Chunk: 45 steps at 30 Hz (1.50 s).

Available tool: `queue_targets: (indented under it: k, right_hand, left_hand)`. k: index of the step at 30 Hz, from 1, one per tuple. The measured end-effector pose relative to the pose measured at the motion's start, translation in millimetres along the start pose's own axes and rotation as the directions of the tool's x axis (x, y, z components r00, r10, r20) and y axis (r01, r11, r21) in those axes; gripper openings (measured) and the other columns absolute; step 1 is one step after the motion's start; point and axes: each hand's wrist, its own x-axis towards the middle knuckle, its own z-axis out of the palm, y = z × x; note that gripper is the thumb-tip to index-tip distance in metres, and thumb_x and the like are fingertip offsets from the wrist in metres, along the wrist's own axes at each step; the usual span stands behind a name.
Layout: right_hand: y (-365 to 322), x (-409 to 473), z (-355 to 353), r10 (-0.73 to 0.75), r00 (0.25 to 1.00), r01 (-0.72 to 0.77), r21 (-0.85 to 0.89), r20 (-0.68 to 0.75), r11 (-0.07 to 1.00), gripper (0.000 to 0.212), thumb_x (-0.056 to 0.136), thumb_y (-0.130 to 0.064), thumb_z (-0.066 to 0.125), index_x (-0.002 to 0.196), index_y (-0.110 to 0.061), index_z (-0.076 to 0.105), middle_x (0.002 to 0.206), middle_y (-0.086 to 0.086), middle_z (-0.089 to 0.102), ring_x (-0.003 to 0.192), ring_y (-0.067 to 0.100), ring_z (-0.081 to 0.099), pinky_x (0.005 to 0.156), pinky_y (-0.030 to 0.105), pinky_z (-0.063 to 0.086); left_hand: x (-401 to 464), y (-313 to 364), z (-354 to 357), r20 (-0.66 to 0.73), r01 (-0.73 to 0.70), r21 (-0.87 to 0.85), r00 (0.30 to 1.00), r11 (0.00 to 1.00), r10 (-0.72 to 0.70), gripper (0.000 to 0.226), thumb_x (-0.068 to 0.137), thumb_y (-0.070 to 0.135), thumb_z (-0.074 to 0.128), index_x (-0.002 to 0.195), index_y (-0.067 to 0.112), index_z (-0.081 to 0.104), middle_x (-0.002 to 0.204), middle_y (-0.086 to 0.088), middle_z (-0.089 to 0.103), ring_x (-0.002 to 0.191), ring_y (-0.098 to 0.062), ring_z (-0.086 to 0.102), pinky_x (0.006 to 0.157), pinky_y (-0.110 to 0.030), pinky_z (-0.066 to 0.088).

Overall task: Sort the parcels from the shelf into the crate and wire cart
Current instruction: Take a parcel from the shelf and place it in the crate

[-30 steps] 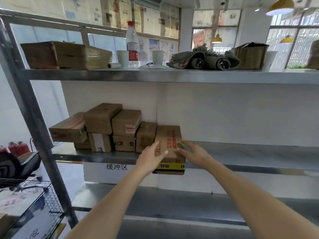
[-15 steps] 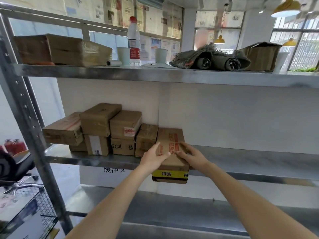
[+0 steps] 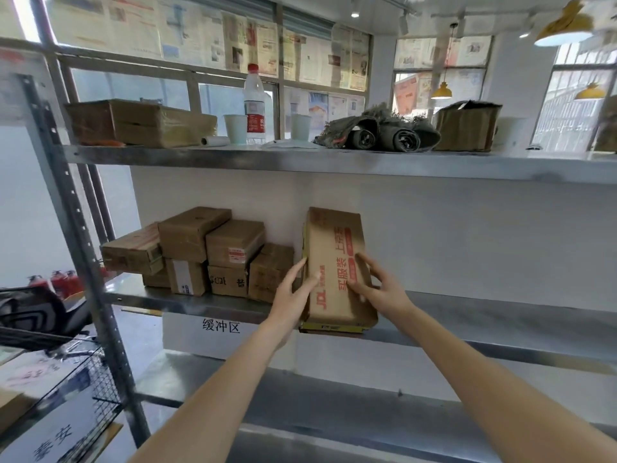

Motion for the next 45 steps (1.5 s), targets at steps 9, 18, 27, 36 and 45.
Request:
queue_targets:
  k: [9,18,27,36,45]
  right_hand:
    - [-18,-36,-17,-0.068,0.975,0.074,-0.016,0.211,0.997,0.063,0.100,-0.030,0.064,0.151,-0.049,0.032,0.142,-0.005,0.050,0.127,0.018,0.053,0.106,0.043,0.049]
    - [-70,-73,40,-0.140,0.936,0.130,0.052,0.322,0.990,0.092,0.088,-0.069,0.054,0.162,-0.038,0.011,0.167,-0.010,0.013,0.147,0.020,0.030,0.117,0.040,0.029]
    - [-92,-87,90,-0.259,0.857,0.189,0.195,0.445,0.962,0.071,0.092,-0.057,0.063,0.152,-0.046,0.027,0.137,-0.014,0.053,0.118,0.004,0.057,0.090,0.023,0.050]
    - [-111,-79,150,-0.257,0.881,0.116,0.345,0.396,0.931,0.049,0.101,-0.041,0.058,0.148,-0.034,0.048,0.125,-0.002,0.067,0.104,0.018,0.070,0.083,0.038,0.060]
    - [-128,-64,231,-0.287,0.864,0.185,0.270,0.413,0.945,0.038,0.106,-0.028,0.051,0.142,-0.041,0.049,0.127,-0.002,0.063,0.109,0.020,0.067,0.094,0.049,0.057]
  left_hand:
    - [-56,18,17,-0.214,-0.028,-0.035,0.977,0.999,0.020,0.124,0.056,0.064,0.089,0.158,0.044,0.021,0.158,-0.001,0.034,0.138,-0.025,0.046,0.105,-0.053,0.049]
    - [-116,43,-6,-0.435,-0.105,-0.075,0.898,0.992,0.062,0.082,0.071,0.071,0.077,0.141,0.043,0.045,0.143,0.003,0.048,0.123,-0.017,0.056,0.104,-0.049,0.051]
    - [-161,62,-54,-0.543,-0.221,-0.196,0.835,0.955,0.082,0.031,0.108,0.020,0.047,0.134,0.034,0.057,0.127,0.003,0.064,0.115,-0.018,0.064,0.085,-0.038,0.056]
    - [-178,56,-118,-0.595,-0.144,-0.010,0.796,0.990,0.110,0.033,0.104,0.032,0.056,0.136,0.028,0.062,0.124,0.005,0.068,0.110,-0.009,0.065,0.088,-0.029,0.055]
    - [-194,53,-203,-0.625,-0.075,-0.010,0.779,0.997,0.052,0.063,0.084,0.050,0.075,0.139,0.051,0.043,0.128,0.009,0.056,0.108,-0.011,0.058,0.096,-0.044,0.053]
